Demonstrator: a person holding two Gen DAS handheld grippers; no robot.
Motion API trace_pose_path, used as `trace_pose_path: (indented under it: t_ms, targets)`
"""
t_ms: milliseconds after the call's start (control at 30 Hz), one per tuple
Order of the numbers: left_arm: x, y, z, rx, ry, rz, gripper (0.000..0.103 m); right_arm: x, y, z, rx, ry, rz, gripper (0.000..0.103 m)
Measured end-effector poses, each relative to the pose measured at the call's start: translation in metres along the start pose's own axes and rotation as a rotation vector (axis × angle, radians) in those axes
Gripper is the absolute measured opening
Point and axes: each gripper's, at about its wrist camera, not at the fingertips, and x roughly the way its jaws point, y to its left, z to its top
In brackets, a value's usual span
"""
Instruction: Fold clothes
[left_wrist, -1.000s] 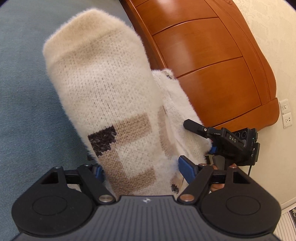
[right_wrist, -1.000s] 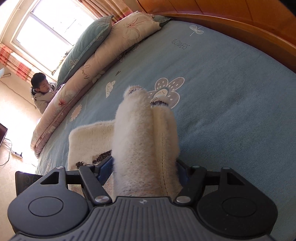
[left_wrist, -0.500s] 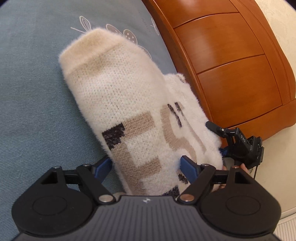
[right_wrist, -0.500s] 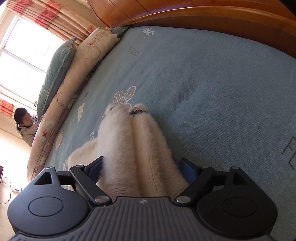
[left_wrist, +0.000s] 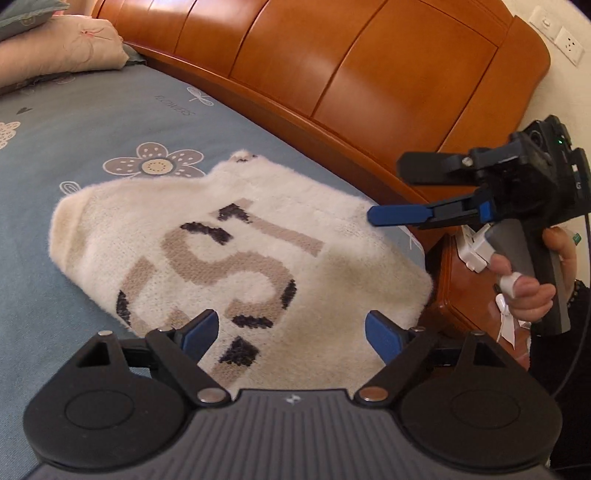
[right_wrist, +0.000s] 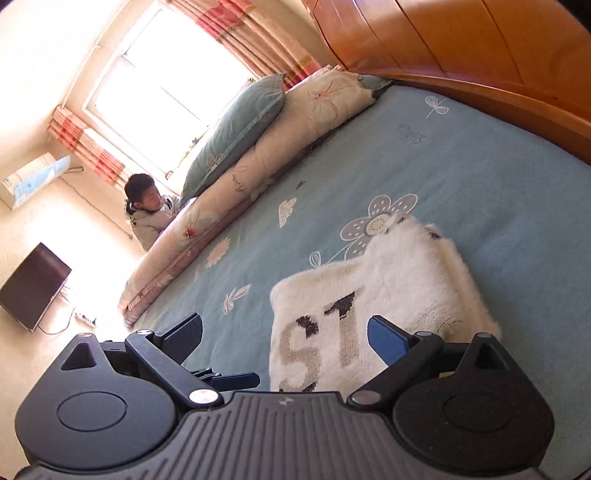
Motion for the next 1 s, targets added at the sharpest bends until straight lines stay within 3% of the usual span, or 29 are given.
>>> trace_pose_path:
  t_ms: [67,167,267,333,500,600,767,867,1000]
  targets:
    - [0.01,-0.005,0.0,-0.002,0.005,-0.011,0.087,0.022,-0.006,-0.005,0.003,0.069,-0.055,0.098]
    - [0.021,-0.003,-0.002,-0.01,-0.009,-0.047,0.097,0.029,-0.038,-0.021,0.03,0.096,-0.167,0.076]
    - [0.036,-0.003,0.0,0.01,0.019,-0.046,0.101,0.024,-0.048,-0.029,0.038,0.075,-0.167,0.069]
    - [0.039,-0.003,0.001,0.026,0.041,-0.029,0.1,0.022,-0.042,-0.03,0.012,0.08,-0.195,0.057]
    - [0.018,-0.004,0.009,0.079,-0.031,-0.07,0.101,0.012,-0.013,-0.017,-0.079,0.035,-0.213,0.061]
    - [0.033,0.005,0.013,0.047,0.014,-0.078,0.101,0.017,-0.007,-0.001,-0.104,-0.005,-0.217,0.064]
    - [0.053,0.017,0.014,-0.009,0.062,-0.09,0.101,0.055,-0.031,0.0,-0.116,0.062,-0.348,0.058]
    - [0.041,0.016,0.016,-0.029,0.059,-0.084,0.1,0.038,-0.019,-0.003,-0.113,0.03,-0.329,0.059]
    - [0.023,0.012,0.004,0.004,0.074,-0.009,0.101,-0.003,0.003,-0.022,-0.128,0.001,-0.278,0.059]
